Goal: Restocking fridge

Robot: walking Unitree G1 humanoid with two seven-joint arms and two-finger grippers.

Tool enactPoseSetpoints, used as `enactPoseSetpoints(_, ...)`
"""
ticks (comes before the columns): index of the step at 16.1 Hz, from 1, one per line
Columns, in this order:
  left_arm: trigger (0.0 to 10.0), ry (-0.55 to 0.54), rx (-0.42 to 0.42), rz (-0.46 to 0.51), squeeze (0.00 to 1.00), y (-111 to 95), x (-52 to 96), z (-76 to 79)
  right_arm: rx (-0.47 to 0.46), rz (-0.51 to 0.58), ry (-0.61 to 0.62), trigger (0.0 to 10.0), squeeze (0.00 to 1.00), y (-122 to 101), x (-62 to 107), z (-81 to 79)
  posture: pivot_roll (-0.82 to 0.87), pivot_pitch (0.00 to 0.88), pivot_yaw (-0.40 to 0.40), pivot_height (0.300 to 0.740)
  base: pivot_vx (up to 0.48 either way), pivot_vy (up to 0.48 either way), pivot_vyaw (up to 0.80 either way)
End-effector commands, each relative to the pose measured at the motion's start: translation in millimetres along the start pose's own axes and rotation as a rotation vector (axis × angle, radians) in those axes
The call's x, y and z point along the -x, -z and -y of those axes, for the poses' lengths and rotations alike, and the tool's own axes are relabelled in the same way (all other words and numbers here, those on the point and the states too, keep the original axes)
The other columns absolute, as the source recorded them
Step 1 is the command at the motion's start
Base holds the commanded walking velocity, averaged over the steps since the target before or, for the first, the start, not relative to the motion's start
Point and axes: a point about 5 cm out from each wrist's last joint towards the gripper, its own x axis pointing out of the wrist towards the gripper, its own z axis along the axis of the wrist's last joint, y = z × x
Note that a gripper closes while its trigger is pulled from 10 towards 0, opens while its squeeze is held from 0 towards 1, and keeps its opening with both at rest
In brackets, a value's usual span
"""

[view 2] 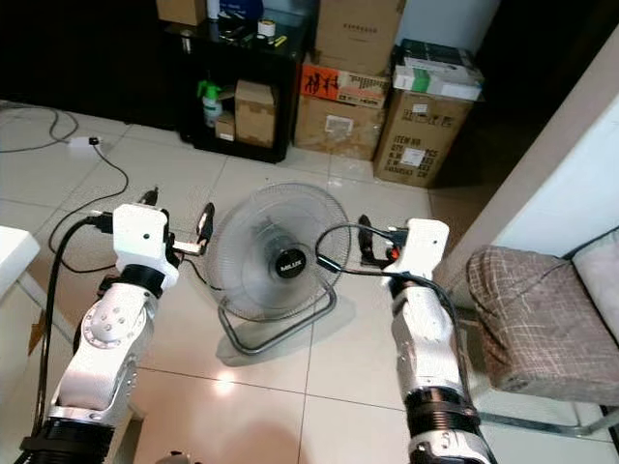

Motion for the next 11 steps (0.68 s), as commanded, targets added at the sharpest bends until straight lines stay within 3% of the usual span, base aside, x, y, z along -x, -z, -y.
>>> enactPoseSetpoints(1,10.0,0.045,0.01,-0.028,0.0,4.4,-0.4,7.2,0.016,0.005,0.001,10.0,0.0,-1.6,-2.7,-0.7,0.17,0.03,-0.074,0.74,0.0,0.0,0.0)
enactPoseSetpoints(11,10.0,0.101,0.033,-0.089,0.0,8.3,-20.6,18.3,0.049,-0.003,0.027,10.0,0.0,-2.1,-2.7,4.5,0.08,0.011,-0.029,0.74,0.0,0.0,-0.72)
